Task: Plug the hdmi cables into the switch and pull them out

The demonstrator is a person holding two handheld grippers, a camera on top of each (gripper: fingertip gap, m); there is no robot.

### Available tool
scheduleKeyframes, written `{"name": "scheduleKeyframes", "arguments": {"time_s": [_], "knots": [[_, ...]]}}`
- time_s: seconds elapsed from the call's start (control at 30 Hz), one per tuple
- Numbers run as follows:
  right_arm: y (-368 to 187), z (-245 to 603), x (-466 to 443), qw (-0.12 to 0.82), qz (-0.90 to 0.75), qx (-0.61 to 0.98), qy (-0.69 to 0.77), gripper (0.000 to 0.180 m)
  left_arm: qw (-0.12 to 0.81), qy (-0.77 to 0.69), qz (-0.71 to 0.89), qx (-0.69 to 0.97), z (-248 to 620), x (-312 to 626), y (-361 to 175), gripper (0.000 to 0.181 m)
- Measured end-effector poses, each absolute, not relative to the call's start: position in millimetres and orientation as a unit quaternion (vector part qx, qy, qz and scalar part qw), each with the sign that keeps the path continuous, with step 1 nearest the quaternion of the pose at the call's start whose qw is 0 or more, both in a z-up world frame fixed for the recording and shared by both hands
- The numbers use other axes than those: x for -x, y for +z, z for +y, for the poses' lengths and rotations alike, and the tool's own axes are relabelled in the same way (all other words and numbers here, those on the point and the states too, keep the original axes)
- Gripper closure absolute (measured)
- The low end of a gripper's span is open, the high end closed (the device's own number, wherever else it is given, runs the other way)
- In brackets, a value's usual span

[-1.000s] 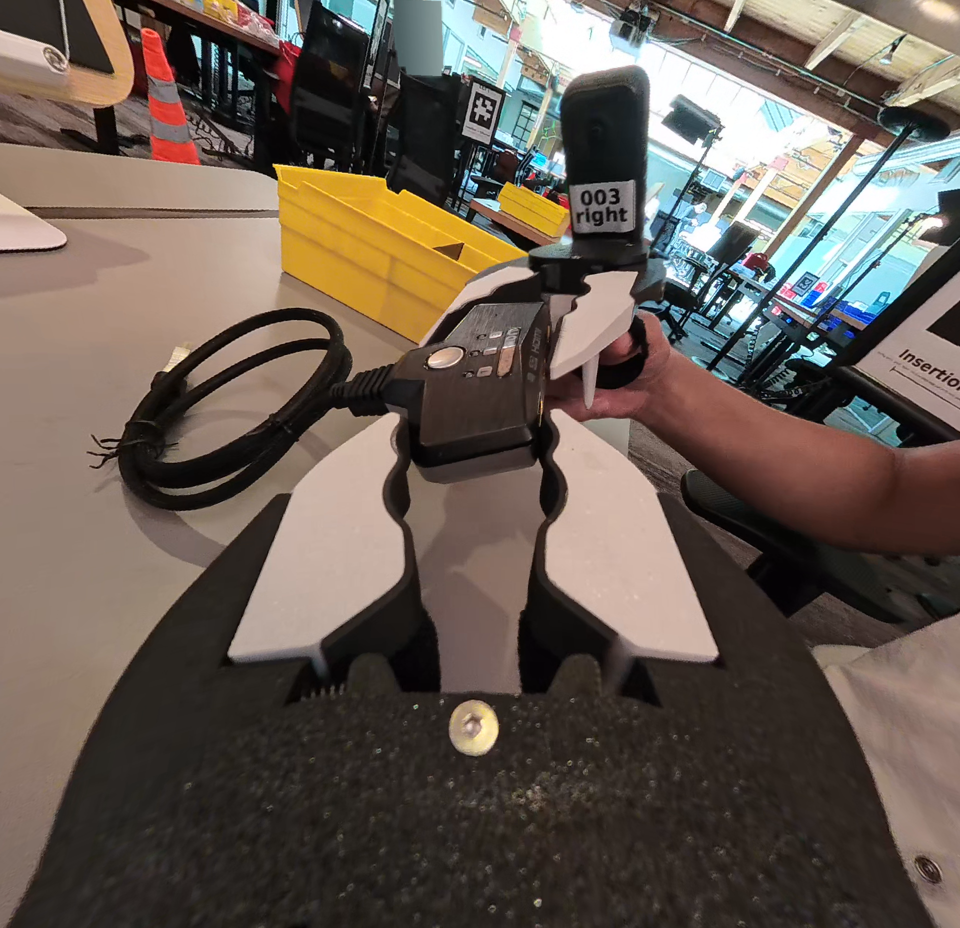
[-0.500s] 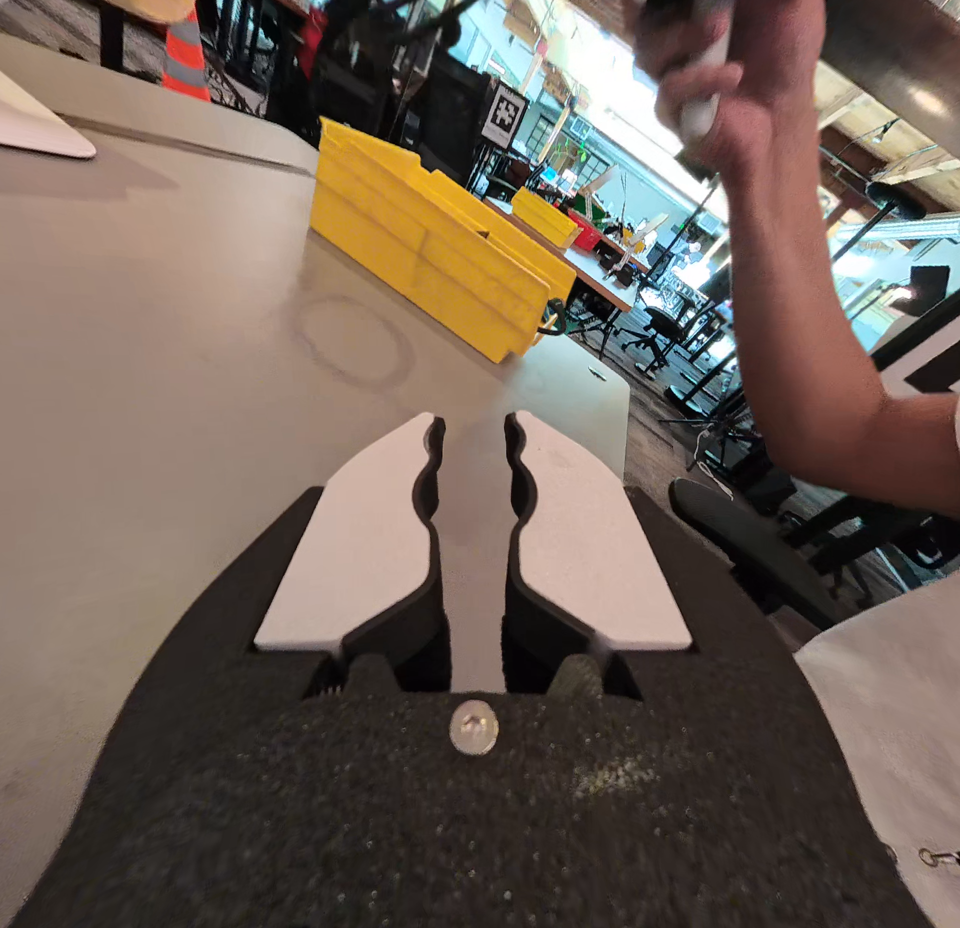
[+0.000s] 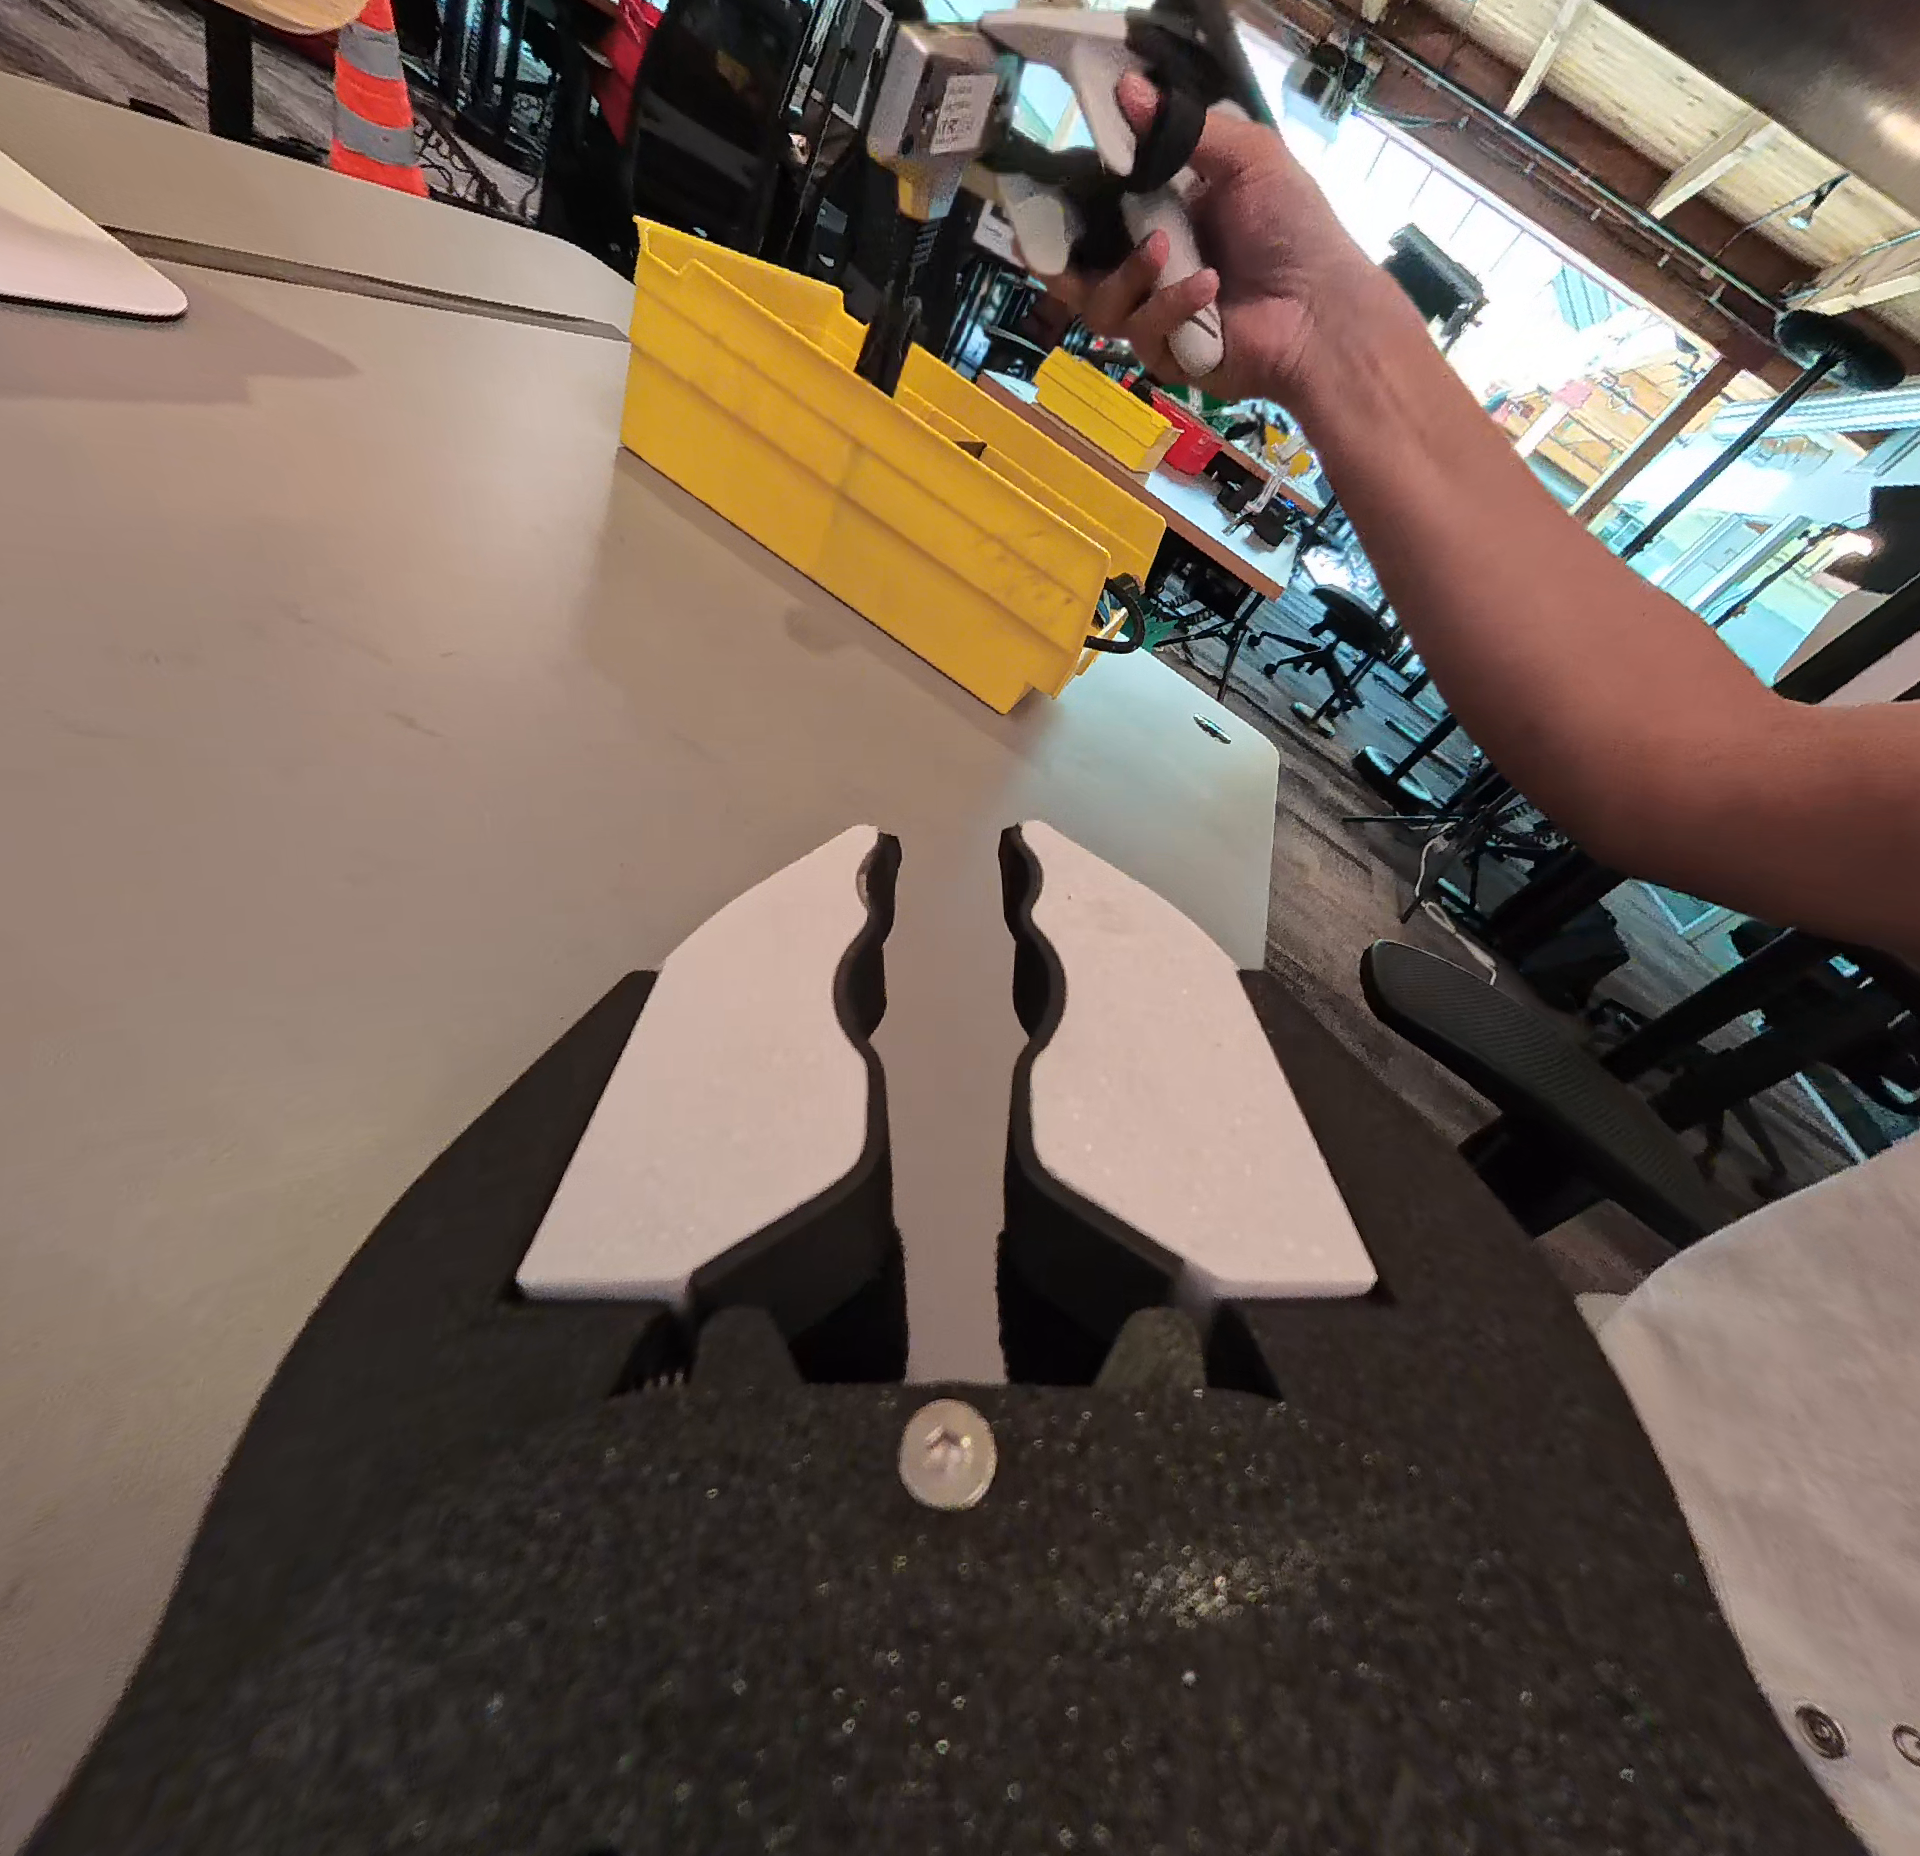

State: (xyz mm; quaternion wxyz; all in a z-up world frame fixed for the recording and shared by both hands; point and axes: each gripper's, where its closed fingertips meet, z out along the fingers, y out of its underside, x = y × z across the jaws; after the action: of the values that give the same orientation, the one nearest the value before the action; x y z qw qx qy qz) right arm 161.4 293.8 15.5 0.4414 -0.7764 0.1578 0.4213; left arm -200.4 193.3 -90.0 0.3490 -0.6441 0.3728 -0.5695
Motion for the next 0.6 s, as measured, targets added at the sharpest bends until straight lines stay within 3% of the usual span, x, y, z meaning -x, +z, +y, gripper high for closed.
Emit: {"name": "scheduleKeyframes", "arguments": {"time_s": [0.23, 0.6], "knots": [[-3, 325, -168, 0.414, 0.151, 0.809, 0.387, 0.128, 0.337, -0.563, 0.382, 0.65, 191, 196, -97, 0.164], [-54, 366, -208, 0.36, 0.275, 0.768, 0.452, 0.134, 0.334, -0.558, 0.387, 0.654, 191, 197, -101, 0.165]]}}
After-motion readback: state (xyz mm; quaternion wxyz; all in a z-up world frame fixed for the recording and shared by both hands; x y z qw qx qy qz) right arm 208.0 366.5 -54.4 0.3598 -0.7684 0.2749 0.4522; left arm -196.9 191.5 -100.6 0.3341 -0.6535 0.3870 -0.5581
